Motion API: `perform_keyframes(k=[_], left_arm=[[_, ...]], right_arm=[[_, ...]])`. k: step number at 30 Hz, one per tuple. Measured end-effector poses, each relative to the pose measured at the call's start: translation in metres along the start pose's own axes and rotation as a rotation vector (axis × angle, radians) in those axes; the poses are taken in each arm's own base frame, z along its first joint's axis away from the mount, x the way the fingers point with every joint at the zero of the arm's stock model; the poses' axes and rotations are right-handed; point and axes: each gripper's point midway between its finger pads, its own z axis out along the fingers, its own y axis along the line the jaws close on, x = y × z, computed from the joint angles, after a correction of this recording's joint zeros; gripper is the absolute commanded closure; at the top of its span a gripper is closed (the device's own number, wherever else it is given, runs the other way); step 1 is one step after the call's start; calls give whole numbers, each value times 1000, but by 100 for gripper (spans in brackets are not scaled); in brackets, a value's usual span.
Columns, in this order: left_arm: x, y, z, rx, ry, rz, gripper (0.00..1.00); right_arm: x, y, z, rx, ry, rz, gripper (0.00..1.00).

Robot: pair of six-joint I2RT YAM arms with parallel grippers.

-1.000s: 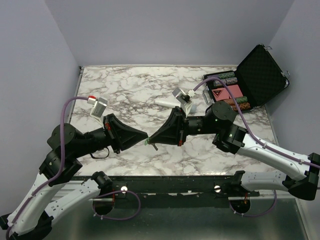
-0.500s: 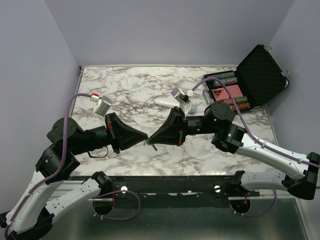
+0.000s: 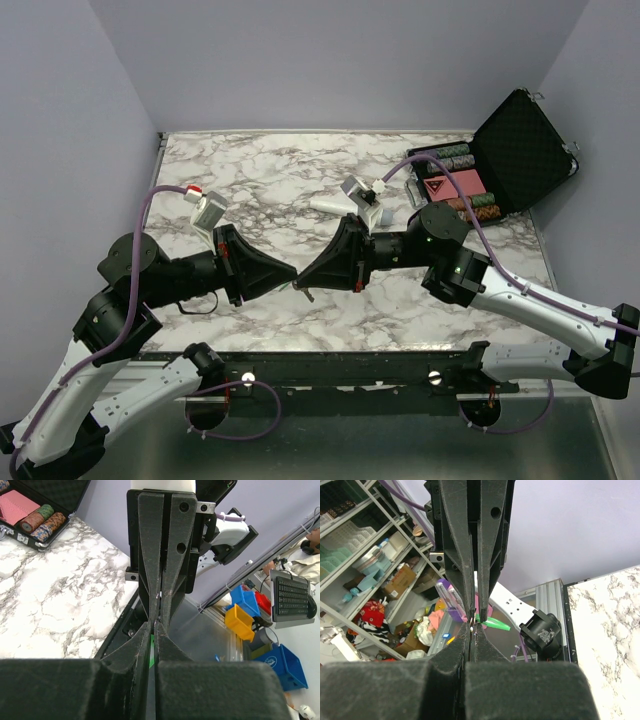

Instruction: Remove the keys from the keyring

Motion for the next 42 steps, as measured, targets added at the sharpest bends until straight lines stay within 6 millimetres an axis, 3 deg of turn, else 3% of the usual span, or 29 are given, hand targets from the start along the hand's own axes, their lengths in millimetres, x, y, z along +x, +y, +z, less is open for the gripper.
perform_keyframes(k=[3, 20, 42], left_arm=[[-1, -1, 0, 5, -2, 0, 100], [10, -11, 0, 55, 111, 54, 100], [63, 1, 2, 82, 471, 122, 100]], right_arm=[[0, 0, 0, 0, 0, 0, 99], [8, 6, -2, -36, 40, 7, 99], [59, -3, -17, -17, 256, 94, 99]])
